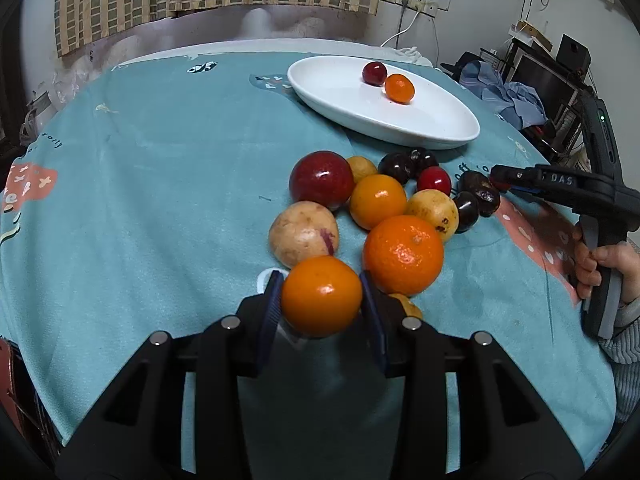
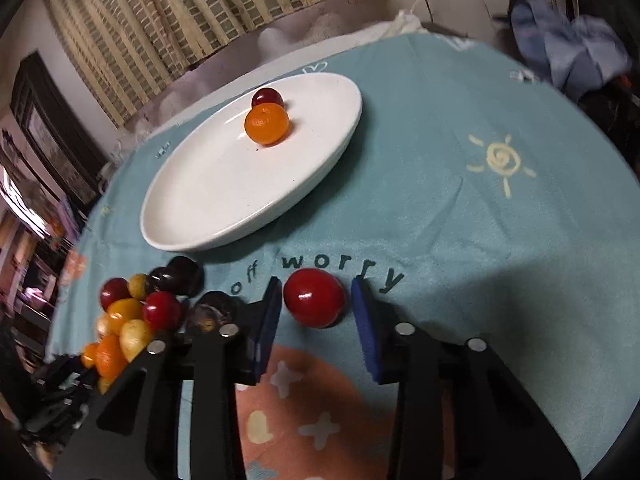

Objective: Organize fruits
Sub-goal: 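Grasp another mandarin with the left tool while the right tool grasps a red cherry tomato, then lower both held fruits onto the white plate and open both tools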

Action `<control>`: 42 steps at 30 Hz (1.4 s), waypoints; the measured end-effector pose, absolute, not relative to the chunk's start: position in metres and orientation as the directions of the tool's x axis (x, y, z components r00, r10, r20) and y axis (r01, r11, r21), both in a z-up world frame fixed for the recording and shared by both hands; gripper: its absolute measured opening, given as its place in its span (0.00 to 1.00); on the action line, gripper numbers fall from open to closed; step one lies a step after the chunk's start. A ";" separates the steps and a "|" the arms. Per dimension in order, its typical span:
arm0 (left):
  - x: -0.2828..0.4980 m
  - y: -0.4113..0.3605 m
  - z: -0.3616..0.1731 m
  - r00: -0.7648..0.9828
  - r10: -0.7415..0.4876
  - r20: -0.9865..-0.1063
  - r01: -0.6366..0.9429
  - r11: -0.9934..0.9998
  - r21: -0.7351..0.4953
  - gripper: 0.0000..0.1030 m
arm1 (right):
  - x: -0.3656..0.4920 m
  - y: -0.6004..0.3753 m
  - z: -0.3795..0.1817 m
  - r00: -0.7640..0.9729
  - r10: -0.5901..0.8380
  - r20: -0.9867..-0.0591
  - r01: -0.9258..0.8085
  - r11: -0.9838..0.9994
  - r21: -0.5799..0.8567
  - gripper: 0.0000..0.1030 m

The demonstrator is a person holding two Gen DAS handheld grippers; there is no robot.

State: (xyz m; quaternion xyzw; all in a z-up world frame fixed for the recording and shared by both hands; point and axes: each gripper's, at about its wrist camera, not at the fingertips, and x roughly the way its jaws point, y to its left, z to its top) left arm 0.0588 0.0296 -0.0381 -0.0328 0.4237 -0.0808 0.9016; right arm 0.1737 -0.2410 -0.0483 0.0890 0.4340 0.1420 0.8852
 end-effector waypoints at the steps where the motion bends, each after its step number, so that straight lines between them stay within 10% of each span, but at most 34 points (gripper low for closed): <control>1: 0.058 0.029 -0.038 0.630 -0.171 -0.757 0.118 0.985 -0.125 0.38 | 0.172 -0.238 -0.047 0.591 0.309 -0.745 -0.182 0.951 0.250 0.28; 12: 0.060 0.029 0.014 0.781 -0.114 -0.614 0.082 0.993 -0.080 0.38 | 0.153 -0.244 -0.009 0.691 0.355 -0.629 -0.231 0.934 0.273 0.28; 22: 0.189 -0.031 0.024 0.740 -0.153 -0.655 0.124 0.988 -0.091 0.39 | 0.222 -0.212 0.003 0.697 0.359 -0.621 -0.223 0.931 0.288 0.29; 26: 0.206 -0.034 0.009 0.729 -0.137 -0.671 0.094 0.991 -0.100 0.60 | 0.237 -0.212 -0.013 0.655 0.311 -0.689 -0.198 0.950 0.240 0.29; 31: 0.196 -0.019 0.012 0.736 -0.137 -0.663 0.088 0.990 -0.106 0.61 | 0.227 -0.224 -0.005 0.698 0.355 -0.622 -0.191 0.930 0.315 0.60; 42: 0.118 0.040 -0.003 0.737 -0.071 -0.672 -0.031 0.990 -0.139 0.72 | 0.150 -0.209 0.003 0.721 0.365 -0.588 -0.275 0.931 0.241 0.61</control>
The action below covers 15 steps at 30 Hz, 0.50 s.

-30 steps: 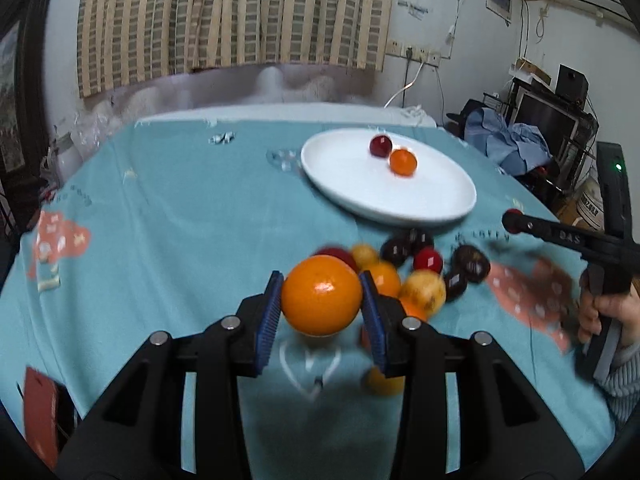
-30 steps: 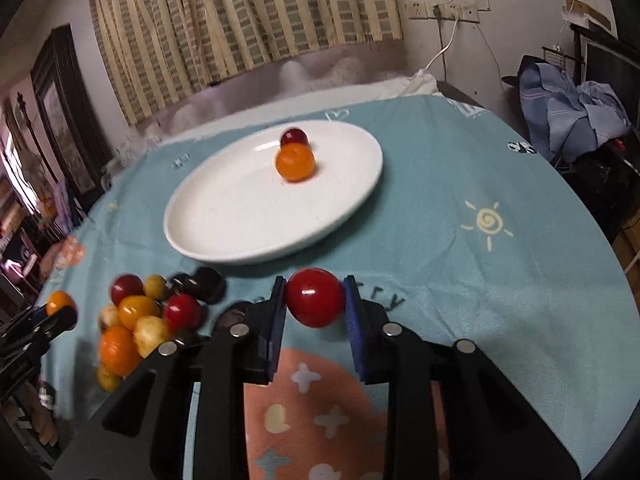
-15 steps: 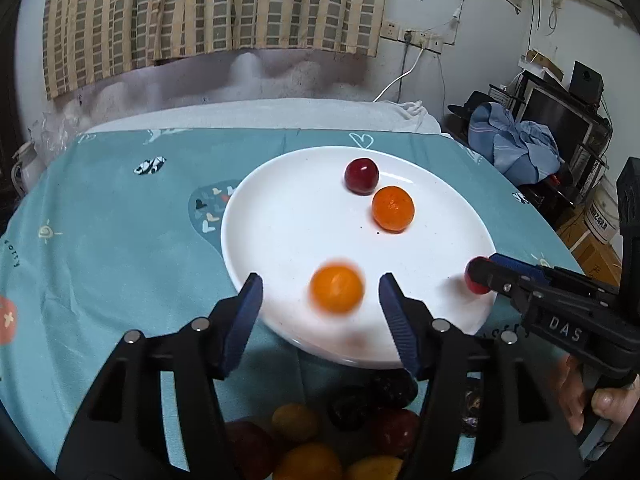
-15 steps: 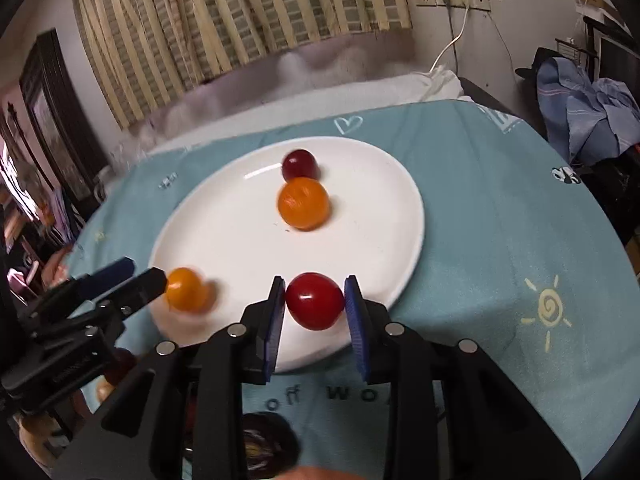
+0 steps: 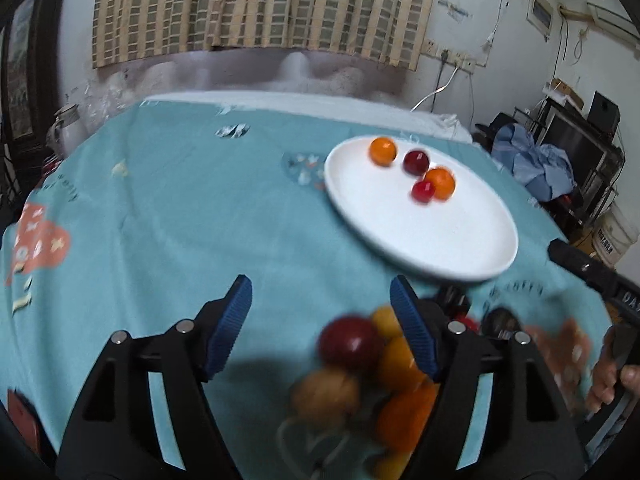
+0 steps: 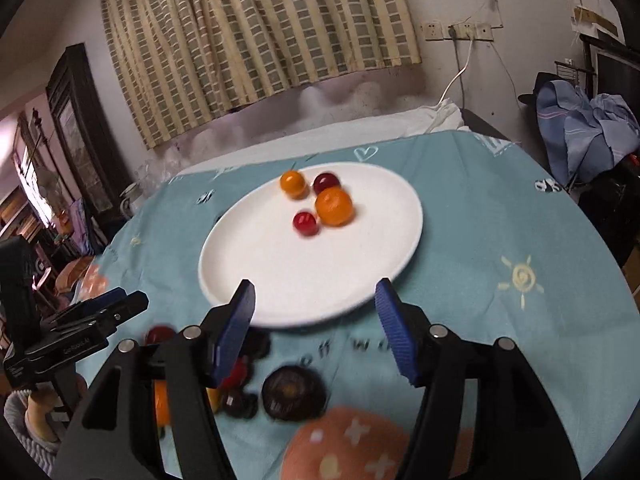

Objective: Organize fruits
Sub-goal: 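Lower both held fruits onto the white plate and open both tools, then grasp a beige potato-like fruit with the left tool while the right tool grasps the dark brown fruit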

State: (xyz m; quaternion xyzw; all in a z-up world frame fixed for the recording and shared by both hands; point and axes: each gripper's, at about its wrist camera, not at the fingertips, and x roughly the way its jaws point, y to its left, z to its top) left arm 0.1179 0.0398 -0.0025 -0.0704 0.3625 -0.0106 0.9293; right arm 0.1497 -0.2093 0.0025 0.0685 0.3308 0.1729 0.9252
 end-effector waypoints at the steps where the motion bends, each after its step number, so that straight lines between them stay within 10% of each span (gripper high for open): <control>1: 0.111 0.041 -0.008 0.726 -0.065 -0.685 -0.036 0.991 -0.132 0.73 | 0.143 -0.207 -0.001 0.720 0.359 -0.594 -0.282 0.933 0.222 0.61; 15: 0.090 0.041 -0.034 0.652 0.003 -0.758 -0.030 0.999 -0.022 0.85 | 0.147 -0.212 -0.020 0.660 0.330 -0.675 -0.240 0.944 0.227 0.62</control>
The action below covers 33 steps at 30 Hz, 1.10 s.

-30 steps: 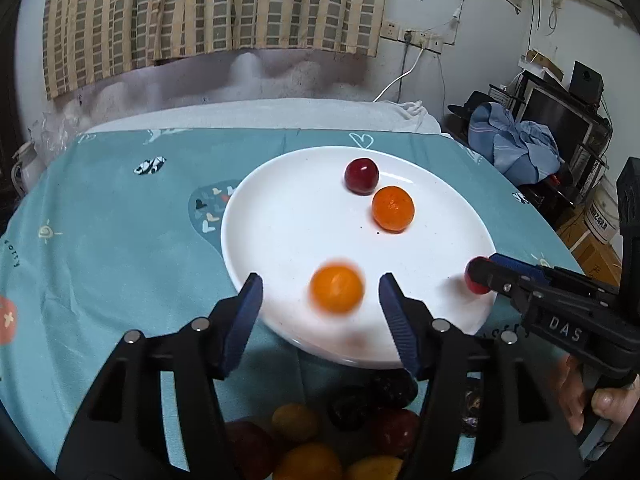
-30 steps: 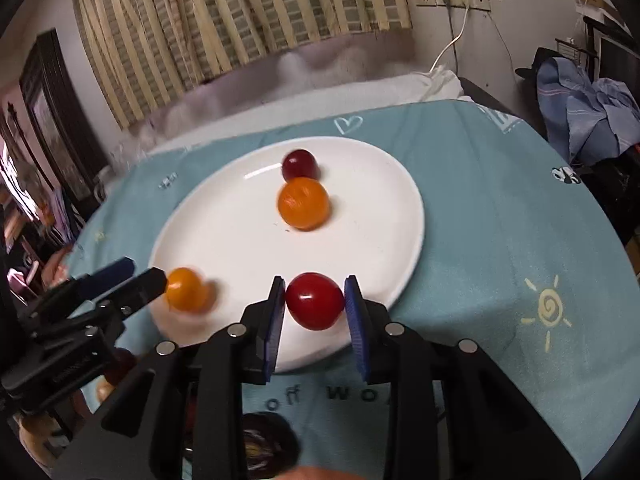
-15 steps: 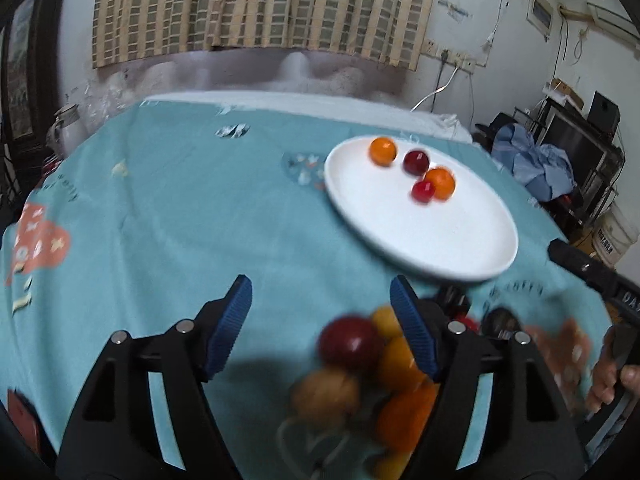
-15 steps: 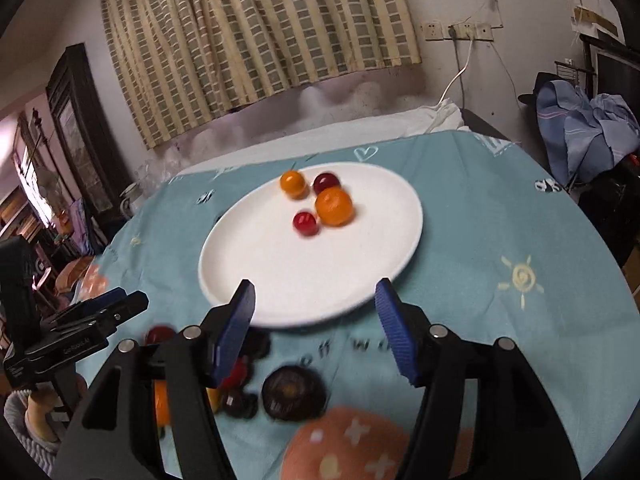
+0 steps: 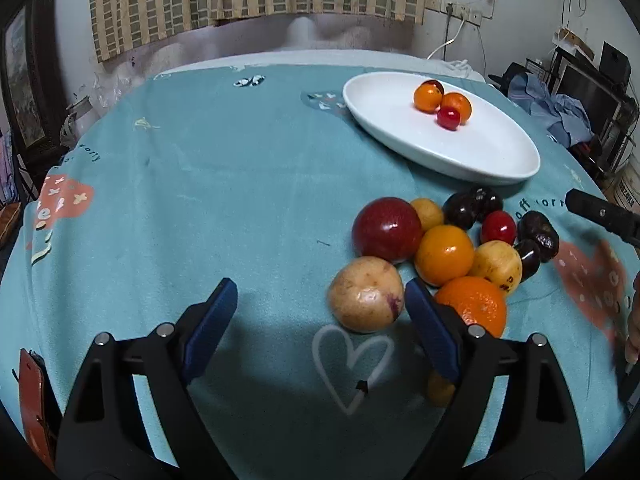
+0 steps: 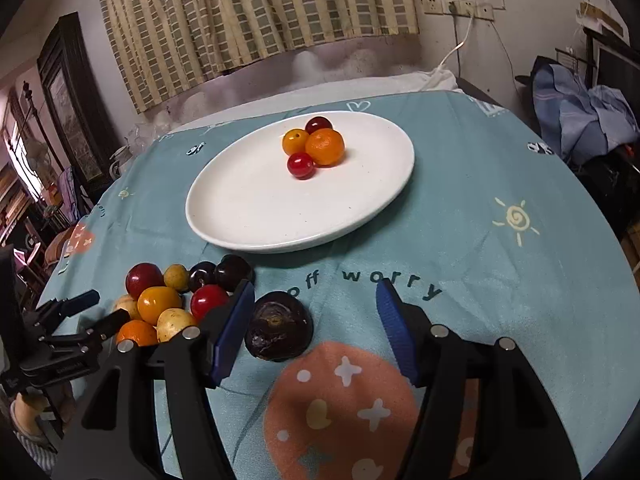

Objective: Organize fruits
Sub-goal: 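Grasp a beige potato-like fruit with the left tool while the right tool grasps the dark brown fruit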

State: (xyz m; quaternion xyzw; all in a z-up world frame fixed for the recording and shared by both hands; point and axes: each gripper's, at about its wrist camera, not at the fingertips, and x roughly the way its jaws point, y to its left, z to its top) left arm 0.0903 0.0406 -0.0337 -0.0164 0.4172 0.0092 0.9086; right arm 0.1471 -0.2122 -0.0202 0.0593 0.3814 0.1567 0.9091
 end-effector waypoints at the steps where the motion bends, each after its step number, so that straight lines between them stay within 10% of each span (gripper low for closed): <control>1: 0.091 0.042 -0.034 0.651 0.004 -0.759 -0.034 0.999 -0.024 0.88 | 0.146 -0.211 -0.020 0.661 0.330 -0.674 -0.241 0.944 0.226 0.62; 8: 0.102 0.051 -0.043 0.624 -0.010 -0.782 -0.062 0.996 -0.062 0.95 | 0.146 -0.207 -0.022 0.658 0.318 -0.682 -0.251 0.947 0.200 0.62; 13: 0.098 0.038 -0.039 0.646 -0.023 -0.763 0.001 1.000 -0.030 0.73 | 0.147 -0.208 -0.024 0.655 0.308 -0.690 -0.243 0.950 0.194 0.62; 22: 0.107 0.052 -0.044 0.619 0.011 -0.785 0.023 0.999 0.032 0.67 | 0.150 -0.203 -0.032 0.626 0.289 -0.724 -0.253 0.954 0.162 0.62; 33: 0.116 0.054 -0.046 0.600 0.090 -0.795 -0.053 0.996 0.072 0.95 | 0.147 -0.193 -0.037 0.614 0.305 -0.728 -0.307 0.942 0.136 0.62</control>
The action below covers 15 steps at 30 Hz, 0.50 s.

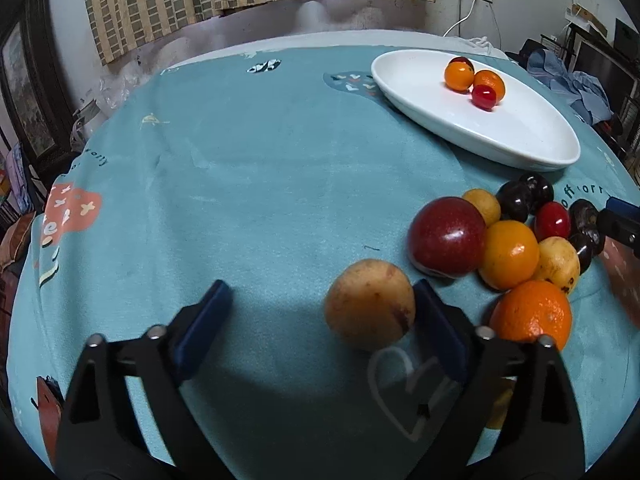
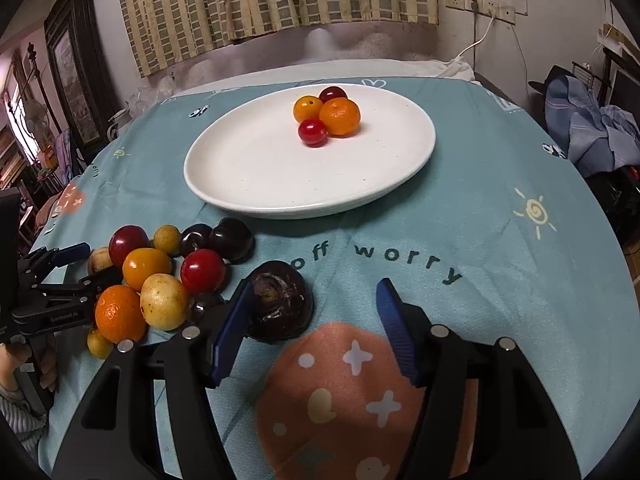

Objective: Organize fruits
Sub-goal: 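Grasp a beige potato-like fruit with the left tool while the right tool grasps the dark brown fruit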

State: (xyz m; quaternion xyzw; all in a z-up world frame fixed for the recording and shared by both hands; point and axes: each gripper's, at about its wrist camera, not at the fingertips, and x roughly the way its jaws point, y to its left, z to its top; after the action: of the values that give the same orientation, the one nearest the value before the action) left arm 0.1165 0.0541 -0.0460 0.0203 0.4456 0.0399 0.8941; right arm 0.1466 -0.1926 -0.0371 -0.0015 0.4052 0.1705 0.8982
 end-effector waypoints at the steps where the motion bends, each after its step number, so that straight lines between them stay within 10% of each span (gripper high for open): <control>1: 0.117 0.055 -0.047 0.597 0.087 -0.797 -0.056 0.996 0.067 0.96 | 0.145 -0.190 -0.037 0.610 0.315 -0.726 -0.323 0.937 0.136 0.62; 15: 0.125 0.063 -0.052 0.580 0.069 -0.812 -0.121 0.993 -0.002 0.98 | 0.157 -0.169 -0.052 0.584 0.289 -0.759 -0.354 0.932 0.082 0.61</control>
State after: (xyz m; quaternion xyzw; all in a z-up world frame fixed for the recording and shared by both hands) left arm 0.1245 0.0627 -0.0517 -0.0285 0.4550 0.0535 0.8884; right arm 0.1566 -0.1691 -0.0524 -0.0388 0.4190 0.1806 0.8890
